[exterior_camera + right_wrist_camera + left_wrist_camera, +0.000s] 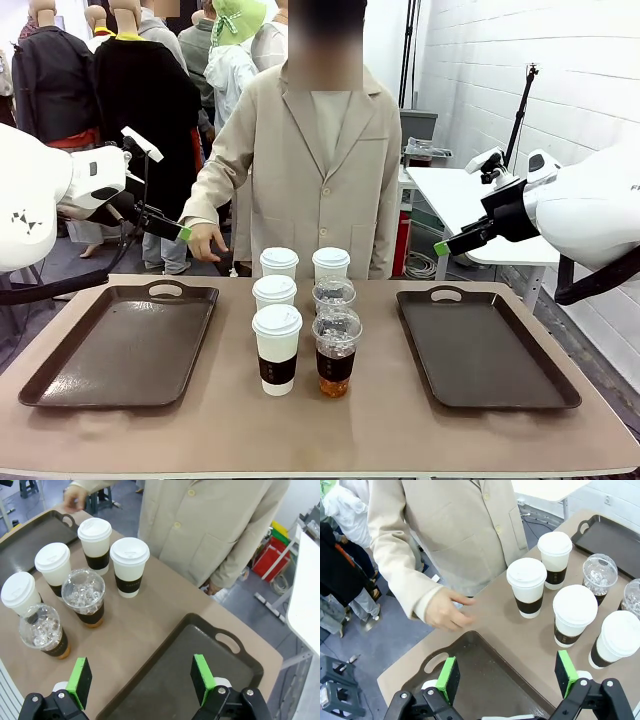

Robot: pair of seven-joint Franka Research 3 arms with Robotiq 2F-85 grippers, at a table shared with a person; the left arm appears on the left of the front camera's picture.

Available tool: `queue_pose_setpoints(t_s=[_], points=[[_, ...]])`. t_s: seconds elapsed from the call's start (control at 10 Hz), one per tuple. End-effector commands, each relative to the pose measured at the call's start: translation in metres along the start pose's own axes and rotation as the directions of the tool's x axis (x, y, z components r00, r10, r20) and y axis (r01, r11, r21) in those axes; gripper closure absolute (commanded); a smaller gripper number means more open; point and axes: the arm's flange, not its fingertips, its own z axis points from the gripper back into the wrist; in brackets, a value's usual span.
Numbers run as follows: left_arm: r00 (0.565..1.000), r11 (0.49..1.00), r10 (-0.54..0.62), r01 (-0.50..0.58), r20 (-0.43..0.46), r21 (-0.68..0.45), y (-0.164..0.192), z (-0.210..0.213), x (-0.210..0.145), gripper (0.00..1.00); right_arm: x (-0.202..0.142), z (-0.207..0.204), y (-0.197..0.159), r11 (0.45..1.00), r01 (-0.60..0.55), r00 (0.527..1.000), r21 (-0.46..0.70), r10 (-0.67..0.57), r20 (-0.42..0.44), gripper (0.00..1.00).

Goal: Distribute the coffee onto the tray.
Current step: Pick up one iced Americano and place it on the right Handle tray.

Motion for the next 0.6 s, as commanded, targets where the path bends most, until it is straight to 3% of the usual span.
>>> queue_pose_setpoints(t_s=[0.0, 0.5], points=[[1.0, 1.0, -0.002, 0.002, -0.01, 0.004, -0.0006, 0.0017, 0.0004, 0.0, 0.0, 0.0001, -0.0002, 1.0, 0.003, 1.0, 0.001, -0.003, 0.001, 0.0], [1.0, 1.0, -0.002, 0.002, -0.01, 0.004, -0.0006, 0.0017, 0.0004, 0.0, 0.0, 0.0001, -0.0002, 1.0, 0.003, 1.0, 0.001, -0.003, 0.001, 0.0]])
